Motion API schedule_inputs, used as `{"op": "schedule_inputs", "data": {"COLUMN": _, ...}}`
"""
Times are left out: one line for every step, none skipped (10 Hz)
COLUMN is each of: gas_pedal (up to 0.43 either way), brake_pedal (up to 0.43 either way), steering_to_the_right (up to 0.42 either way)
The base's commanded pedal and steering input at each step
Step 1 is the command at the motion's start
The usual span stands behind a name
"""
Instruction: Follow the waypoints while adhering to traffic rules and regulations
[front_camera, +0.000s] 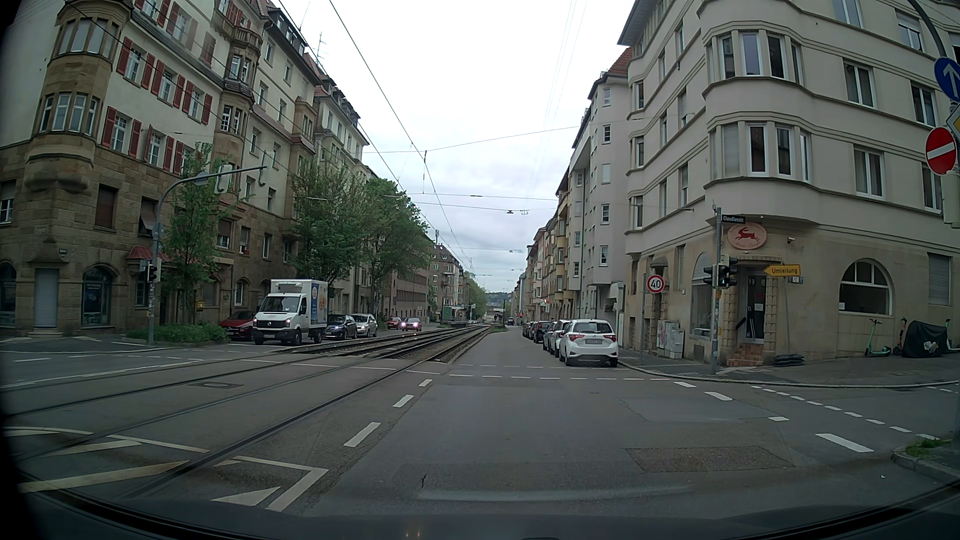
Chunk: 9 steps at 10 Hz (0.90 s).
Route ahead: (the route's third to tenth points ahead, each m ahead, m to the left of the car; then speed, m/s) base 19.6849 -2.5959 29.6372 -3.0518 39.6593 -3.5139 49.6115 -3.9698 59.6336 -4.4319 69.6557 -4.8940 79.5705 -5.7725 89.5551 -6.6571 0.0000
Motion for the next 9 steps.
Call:
{"op": "schedule_inputs", "data": {"gas_pedal": 0.000, "brake_pedal": 0.287, "steering_to_the_right": -0.013}}
{"op": "schedule_inputs", "data": {"gas_pedal": 0.000, "brake_pedal": 0.287, "steering_to_the_right": -0.013}}
{"op": "schedule_inputs", "data": {"gas_pedal": 0.000, "brake_pedal": 0.287, "steering_to_the_right": -0.013}}
{"op": "schedule_inputs", "data": {"gas_pedal": 0.000, "brake_pedal": 0.287, "steering_to_the_right": -0.013}}
{"op": "schedule_inputs", "data": {"gas_pedal": 0.000, "brake_pedal": 0.287, "steering_to_the_right": -0.013}}
{"op": "schedule_inputs", "data": {"gas_pedal": 0.000, "brake_pedal": 0.287, "steering_to_the_right": -0.013}}
{"op": "schedule_inputs", "data": {"gas_pedal": 0.000, "brake_pedal": 0.287, "steering_to_the_right": -0.013}}
{"op": "schedule_inputs", "data": {"gas_pedal": 0.000, "brake_pedal": 0.287, "steering_to_the_right": -0.013}}
{"op": "schedule_inputs", "data": {"gas_pedal": 0.000, "brake_pedal": 0.287, "steering_to_the_right": -0.013}}
